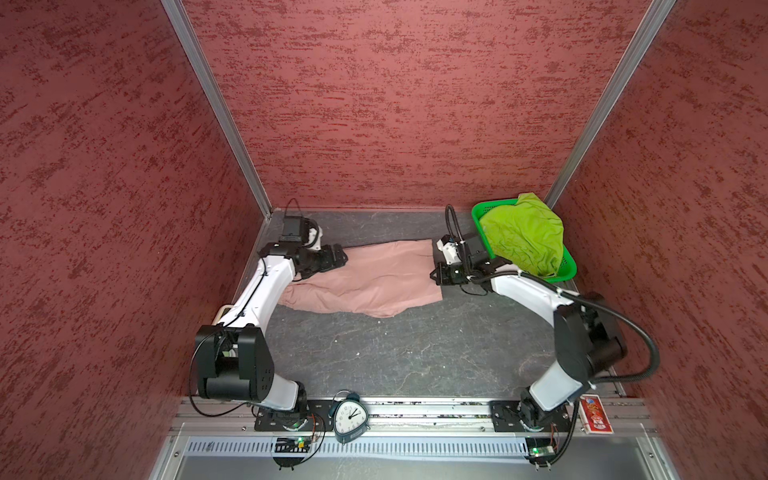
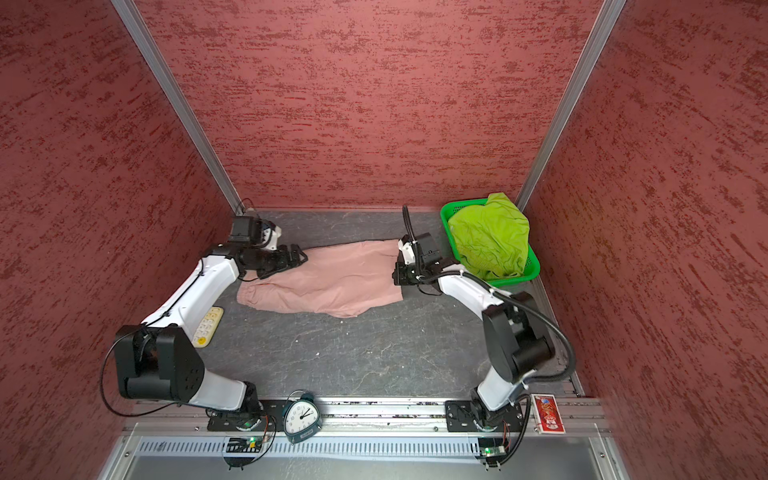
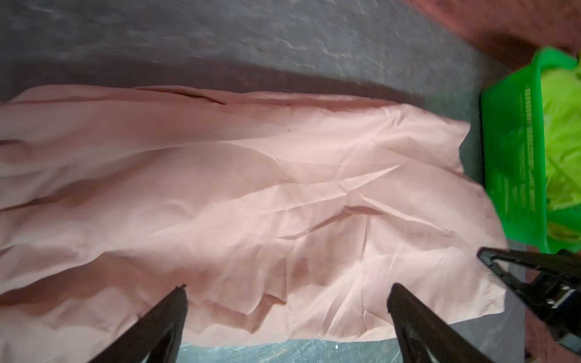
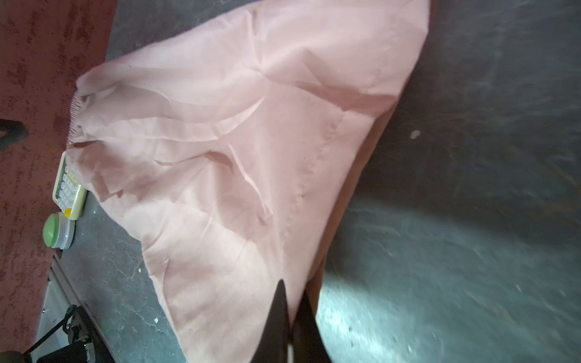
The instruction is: Fold and stack the shorts
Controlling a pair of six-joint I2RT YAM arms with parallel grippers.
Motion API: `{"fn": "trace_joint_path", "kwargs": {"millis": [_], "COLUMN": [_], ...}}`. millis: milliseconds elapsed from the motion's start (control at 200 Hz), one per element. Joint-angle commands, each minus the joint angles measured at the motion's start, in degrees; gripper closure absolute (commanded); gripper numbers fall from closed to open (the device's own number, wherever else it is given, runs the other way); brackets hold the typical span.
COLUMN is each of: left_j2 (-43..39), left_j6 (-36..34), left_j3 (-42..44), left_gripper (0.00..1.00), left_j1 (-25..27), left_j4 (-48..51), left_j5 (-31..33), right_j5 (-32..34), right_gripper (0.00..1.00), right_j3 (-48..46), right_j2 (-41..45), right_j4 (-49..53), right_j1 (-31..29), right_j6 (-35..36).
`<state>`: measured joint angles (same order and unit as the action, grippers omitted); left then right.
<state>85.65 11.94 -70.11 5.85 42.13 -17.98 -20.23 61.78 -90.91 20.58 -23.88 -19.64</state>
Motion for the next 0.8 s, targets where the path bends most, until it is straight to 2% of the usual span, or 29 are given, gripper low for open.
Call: {"fn": "trace_joint_path", "kwargs": {"millis": [0,230,376,451,536,797], "left_j2": [2.08,4.56,5.68,5.58,5.41,6.97], "left_j6": [-6.53,-14.14,-17.53,-19.15,-20.03,-23.19], "left_j3": [-1.86,-0.88,-1.13,-1.09,-0.32,2.19], "left_gripper": [0.01,0.01,0.01,0.01,0.01,0.01], "left_j1": [7.53,22.22,28.76,31.77,34.96,44.38], "left_j4": [-1.20,-5.82,-6.37,-6.03,-6.62,-9.57], "left_j5": [1.23,-1.92,-4.72,-4.18,-2.24,9.61], "right_j5": [4.08,3.12,1.81,0.60,-1.82,-6.38], "right_gripper": [1.00,1.00,1.00,1.00,1.00,1.00], "right_j3": [-2.67,-4.41,-3.57,-3.49,-3.89,-7.48], "right_j2": [4.16,4.43,4.87,4.44,3.66,3.02], "right_j4": [7.54,8.51,7.24,5.34,3.30,-1.06], "right_j1": [-0.20,-0.19,-0.15,0.04,0.56,1.27], "right_j6": [-1.89,-3.56,-4.06,-4.59,-5.42,-7.84]}}
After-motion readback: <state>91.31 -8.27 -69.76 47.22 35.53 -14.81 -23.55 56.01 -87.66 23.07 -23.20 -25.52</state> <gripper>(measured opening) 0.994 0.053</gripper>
